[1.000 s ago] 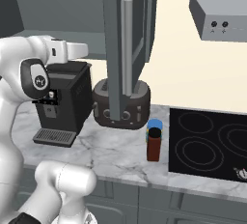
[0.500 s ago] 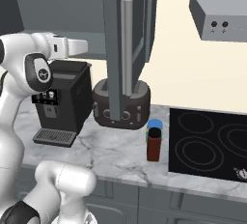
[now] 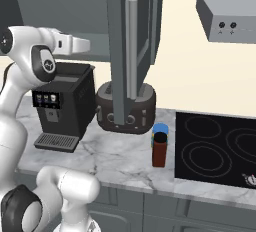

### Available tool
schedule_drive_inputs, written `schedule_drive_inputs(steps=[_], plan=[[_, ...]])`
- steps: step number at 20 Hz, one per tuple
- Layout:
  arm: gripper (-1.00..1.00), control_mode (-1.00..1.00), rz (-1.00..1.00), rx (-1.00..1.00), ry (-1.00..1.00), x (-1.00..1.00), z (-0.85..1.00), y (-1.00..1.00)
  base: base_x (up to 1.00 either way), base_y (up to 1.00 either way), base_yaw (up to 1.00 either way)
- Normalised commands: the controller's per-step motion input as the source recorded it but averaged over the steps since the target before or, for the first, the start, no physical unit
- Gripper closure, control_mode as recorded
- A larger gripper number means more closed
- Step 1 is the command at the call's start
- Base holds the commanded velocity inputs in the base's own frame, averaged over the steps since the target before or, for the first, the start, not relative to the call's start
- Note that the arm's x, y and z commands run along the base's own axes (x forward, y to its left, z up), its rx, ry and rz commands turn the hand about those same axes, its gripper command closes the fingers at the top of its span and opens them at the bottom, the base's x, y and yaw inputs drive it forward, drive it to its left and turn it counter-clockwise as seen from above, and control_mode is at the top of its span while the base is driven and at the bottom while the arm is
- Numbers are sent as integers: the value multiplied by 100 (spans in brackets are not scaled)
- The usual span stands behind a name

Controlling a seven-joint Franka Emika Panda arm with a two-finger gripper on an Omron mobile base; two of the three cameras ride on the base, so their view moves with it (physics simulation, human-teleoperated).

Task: Collect the paprika, mayonnaise, and shaker from the cabinet and place them next to the stove.

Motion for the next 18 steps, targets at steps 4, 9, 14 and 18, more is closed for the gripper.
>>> schedule_drive_inputs(steps=[4,9,14,18], plan=[[-100,-100,3,12,7,25,11,0,0,0,0],[-100,-100,0,2,6,12,0,0,0,0,0],[-100,-100,0,-2,0,7,20,0,0,0,0],[-100,-100,0,-1,0,17,23,0,0,0,0]])
